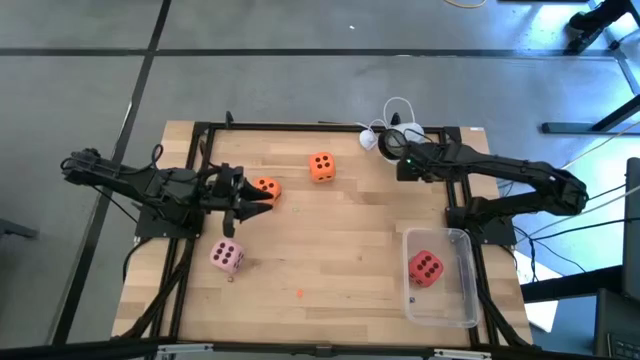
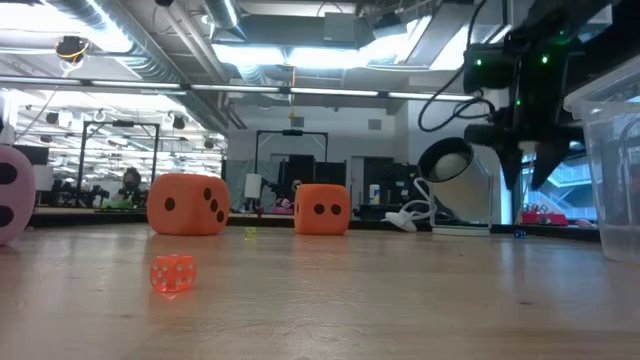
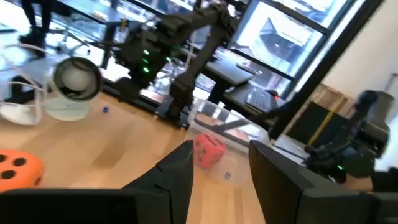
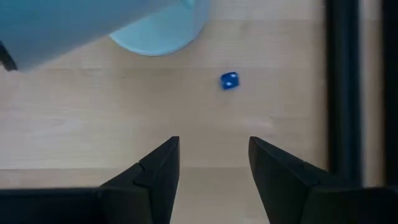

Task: Pick & Place Dice
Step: Put the small blue die into the transparent bin

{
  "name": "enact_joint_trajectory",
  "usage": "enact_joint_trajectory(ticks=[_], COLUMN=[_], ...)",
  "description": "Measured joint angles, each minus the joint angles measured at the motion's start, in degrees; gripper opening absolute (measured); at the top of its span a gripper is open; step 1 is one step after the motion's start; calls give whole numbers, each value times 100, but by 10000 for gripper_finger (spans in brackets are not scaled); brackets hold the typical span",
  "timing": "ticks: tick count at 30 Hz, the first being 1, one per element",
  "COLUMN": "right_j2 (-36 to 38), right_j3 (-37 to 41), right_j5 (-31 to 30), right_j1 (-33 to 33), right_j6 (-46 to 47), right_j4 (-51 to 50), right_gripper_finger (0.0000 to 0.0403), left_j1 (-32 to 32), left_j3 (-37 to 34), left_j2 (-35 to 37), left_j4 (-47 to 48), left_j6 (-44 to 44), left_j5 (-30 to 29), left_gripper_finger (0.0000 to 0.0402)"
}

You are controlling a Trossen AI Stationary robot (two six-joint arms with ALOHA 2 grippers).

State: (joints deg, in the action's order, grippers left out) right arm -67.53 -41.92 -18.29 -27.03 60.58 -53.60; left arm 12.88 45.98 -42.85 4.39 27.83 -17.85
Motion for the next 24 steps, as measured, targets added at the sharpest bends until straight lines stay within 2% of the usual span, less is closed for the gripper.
enact_joint_trajectory(ticks=[8, 12, 20, 24], right_j2=[-11, -11, -11, -11], right_j3=[620, 804, 955, 960], right_j5=[-81, -181, 175, 436], right_j1=[-429, -567, -677, -679], right_j6=[-253, 78, 744, 695], right_j4=[653, 803, 1642, 1725], right_gripper_finger=[190, 190, 190, 190], left_j1=[0, 0, 0, 0], left_j3=[0, 0, 0, 0], left_j2=[-7, -7, -7, -7], left_j4=[5, 8, 10, 11], left_j6=[2, 25, 109, 136], left_j5=[-360, -457, -504, -506], left_gripper_finger=[148, 148, 148, 148])
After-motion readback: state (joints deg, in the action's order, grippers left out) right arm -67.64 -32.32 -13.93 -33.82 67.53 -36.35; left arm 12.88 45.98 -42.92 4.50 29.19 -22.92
